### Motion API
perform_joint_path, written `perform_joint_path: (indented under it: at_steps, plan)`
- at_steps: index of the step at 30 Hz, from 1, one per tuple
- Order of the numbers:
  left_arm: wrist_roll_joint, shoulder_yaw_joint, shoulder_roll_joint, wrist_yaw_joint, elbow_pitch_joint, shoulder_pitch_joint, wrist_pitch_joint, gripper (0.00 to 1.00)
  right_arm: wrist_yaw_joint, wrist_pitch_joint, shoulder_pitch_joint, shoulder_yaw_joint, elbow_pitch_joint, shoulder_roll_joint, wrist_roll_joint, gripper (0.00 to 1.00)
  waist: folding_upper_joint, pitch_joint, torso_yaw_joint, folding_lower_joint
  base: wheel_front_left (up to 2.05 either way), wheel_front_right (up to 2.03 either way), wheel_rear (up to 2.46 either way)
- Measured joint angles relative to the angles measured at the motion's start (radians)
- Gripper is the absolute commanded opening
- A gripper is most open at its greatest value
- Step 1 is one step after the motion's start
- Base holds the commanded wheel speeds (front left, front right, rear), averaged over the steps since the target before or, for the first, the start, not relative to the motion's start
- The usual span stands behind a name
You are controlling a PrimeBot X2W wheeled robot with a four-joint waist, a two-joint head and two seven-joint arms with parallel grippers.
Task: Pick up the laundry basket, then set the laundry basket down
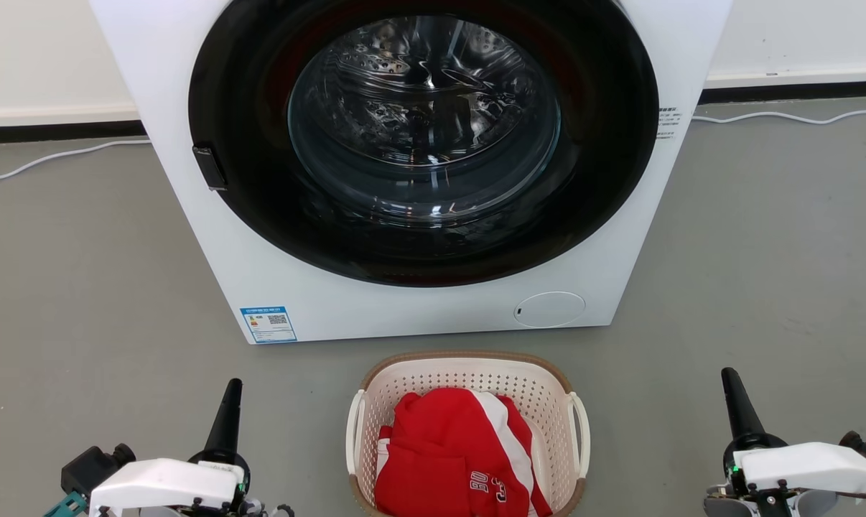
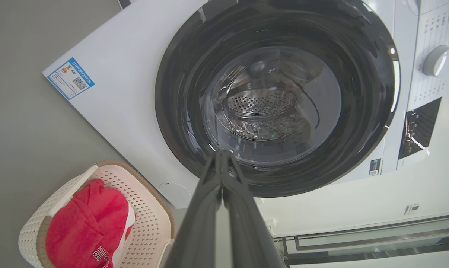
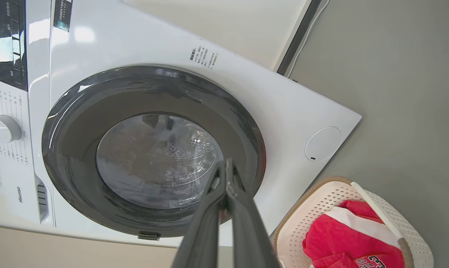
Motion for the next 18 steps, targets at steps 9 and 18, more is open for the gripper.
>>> perform_joint_path:
  at_steps: [9,18]
  plan:
    - [-0.091,0.012,0.000,0.000,-0.003,-0.001,0.026,0.00,0.000,0.028,0.000,-0.014,-0.010,0.001,0.098,0.00,0.0000,-0.005,0.002,0.0000,0.00,0.00,0.00]
    - [-0.179,0.021,0.001,0.000,-0.006,-0.001,0.053,0.00,0.000,0.053,-0.001,-0.018,-0.014,0.002,0.193,0.00,0.0000,-0.010,0.003,0.0000,0.00,0.00,0.00]
